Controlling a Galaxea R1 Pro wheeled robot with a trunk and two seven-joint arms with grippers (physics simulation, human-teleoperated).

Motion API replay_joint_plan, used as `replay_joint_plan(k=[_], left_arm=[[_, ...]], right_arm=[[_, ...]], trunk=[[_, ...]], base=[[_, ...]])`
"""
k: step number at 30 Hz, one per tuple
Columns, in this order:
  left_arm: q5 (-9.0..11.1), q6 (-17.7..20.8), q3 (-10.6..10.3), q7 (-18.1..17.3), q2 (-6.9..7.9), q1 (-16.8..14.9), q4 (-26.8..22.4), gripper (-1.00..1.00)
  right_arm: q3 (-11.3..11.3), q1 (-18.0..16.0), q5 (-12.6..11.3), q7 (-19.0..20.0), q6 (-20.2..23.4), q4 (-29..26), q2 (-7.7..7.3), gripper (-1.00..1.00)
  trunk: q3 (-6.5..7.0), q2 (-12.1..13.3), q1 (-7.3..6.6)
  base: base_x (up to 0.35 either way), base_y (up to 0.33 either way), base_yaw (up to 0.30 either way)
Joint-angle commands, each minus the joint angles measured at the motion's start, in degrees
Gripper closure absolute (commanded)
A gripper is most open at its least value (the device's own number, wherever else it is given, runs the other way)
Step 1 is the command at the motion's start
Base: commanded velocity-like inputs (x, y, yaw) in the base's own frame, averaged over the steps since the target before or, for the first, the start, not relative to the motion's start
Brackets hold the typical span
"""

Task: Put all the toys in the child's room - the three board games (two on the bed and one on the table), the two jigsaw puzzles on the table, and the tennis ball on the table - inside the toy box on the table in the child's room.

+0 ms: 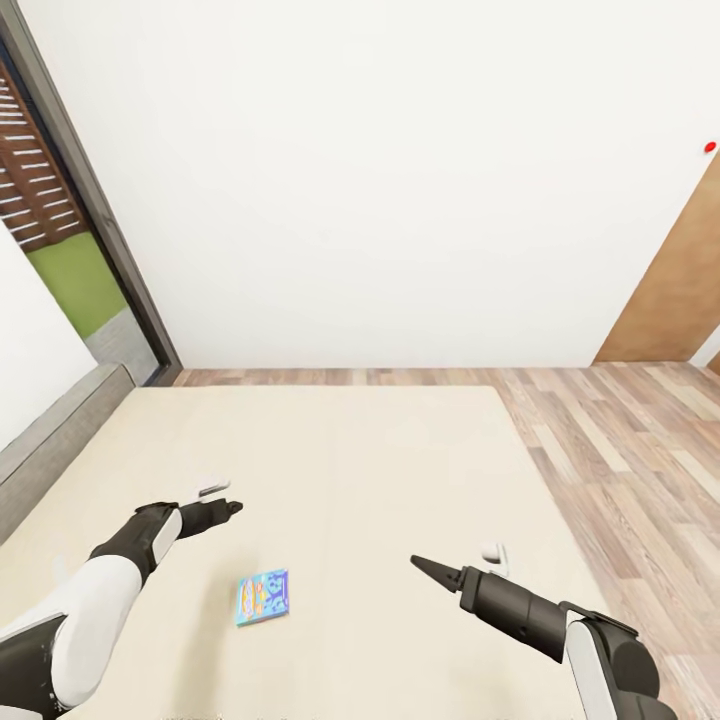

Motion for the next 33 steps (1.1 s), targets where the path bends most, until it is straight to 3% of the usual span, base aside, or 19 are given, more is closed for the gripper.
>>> replay_joint_plan(k=[1,11,19,33], left_arm=[[-0.58,0.3,0.46,-0.45,0.0,-0.05,-0.09,-1.0],[-0.53,0.32,0.38,-0.65,0.08,-0.05,-0.17,-1.0],[-0.53,0.36,0.38,-0.65,0.04,-0.05,-0.18,-1.0],[-0.53,0.22,0.46,-0.67,-0.08,-0.05,-0.18,-1.0]], right_arm=[[-0.12,-0.05,0.13,0.32,0.23,-0.03,0.05,-1.0],[-0.12,-0.09,-0.55,1.32,0.6,-0.27,-0.26,-1.0],[-0.11,-0.06,-0.7,6.25,0.54,-0.32,-0.18,-1.0],[-0.09,-0.1,-0.71,7.04,0.46,-0.33,-0.01,-1.0]], trunk=[[-0.2,-0.12,0.03],[-1.14,-0.12,0.03],[-1.89,-0.12,0.03],[-3.2,-0.12,0.03]], base=[[0.0,0.0,0.0],[0.0,0.0,0.0],[0.0,0.0,0.0],[0.0,0.0,0.0]])
